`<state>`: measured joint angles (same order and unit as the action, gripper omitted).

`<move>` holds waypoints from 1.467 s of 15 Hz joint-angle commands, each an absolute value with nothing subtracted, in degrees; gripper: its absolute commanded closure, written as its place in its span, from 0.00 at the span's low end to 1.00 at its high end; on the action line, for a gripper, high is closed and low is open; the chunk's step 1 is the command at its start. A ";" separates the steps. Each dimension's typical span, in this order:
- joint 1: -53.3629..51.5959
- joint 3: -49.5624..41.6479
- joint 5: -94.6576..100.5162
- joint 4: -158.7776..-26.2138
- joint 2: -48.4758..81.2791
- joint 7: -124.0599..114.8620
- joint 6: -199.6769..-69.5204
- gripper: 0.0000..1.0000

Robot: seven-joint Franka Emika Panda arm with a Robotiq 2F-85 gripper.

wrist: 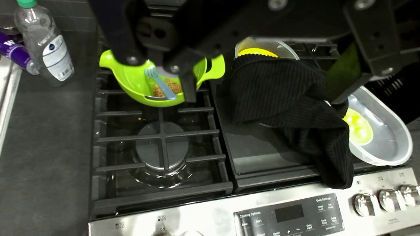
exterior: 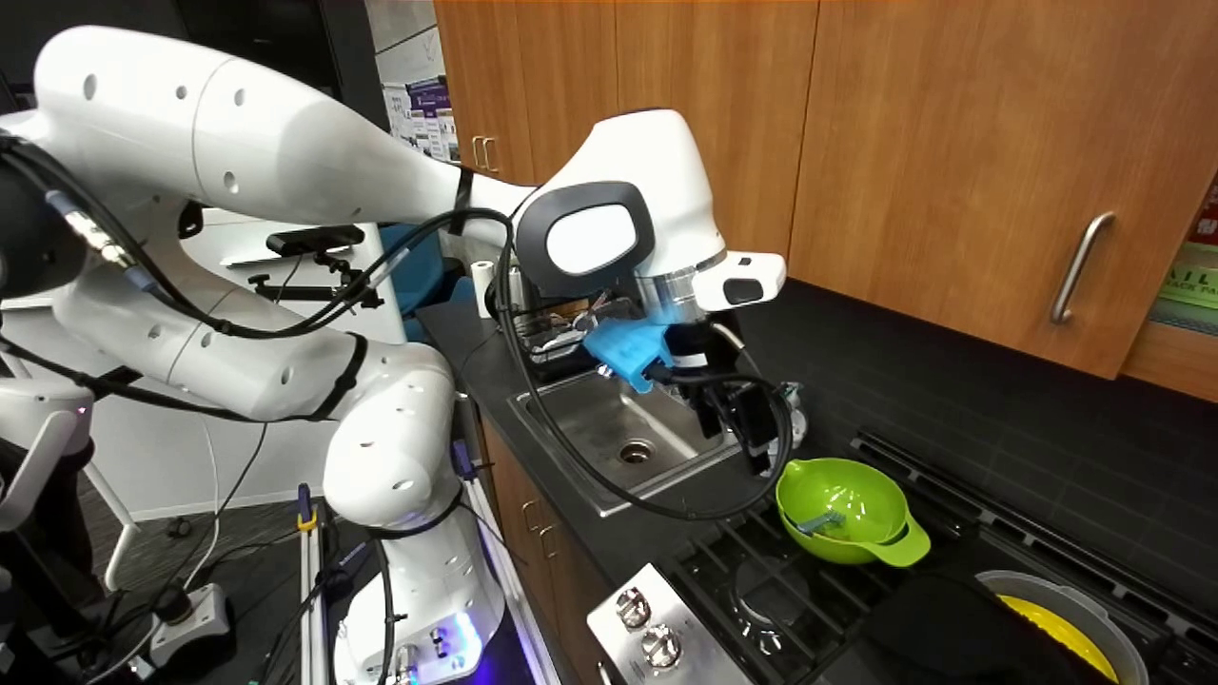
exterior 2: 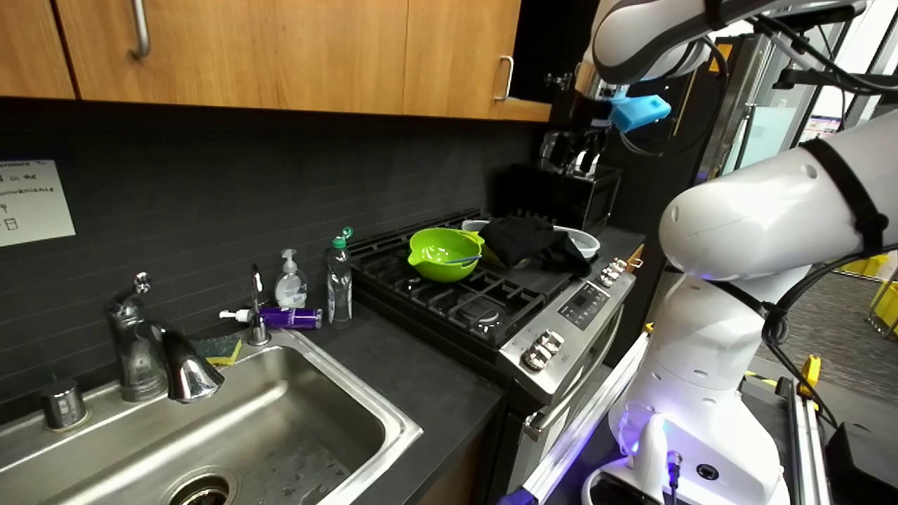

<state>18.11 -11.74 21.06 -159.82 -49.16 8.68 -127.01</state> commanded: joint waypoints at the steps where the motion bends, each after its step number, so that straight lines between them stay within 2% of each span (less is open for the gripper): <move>1: 18.02 -11.64 21.03 -159.67 -49.00 8.58 -126.86 0.00; 11: 16.07 -15.18 17.43 -159.67 -48.10 11.57 -125.61 0.00; 22: 4.93 -10.62 11.99 -159.63 -47.36 14.67 -125.13 0.00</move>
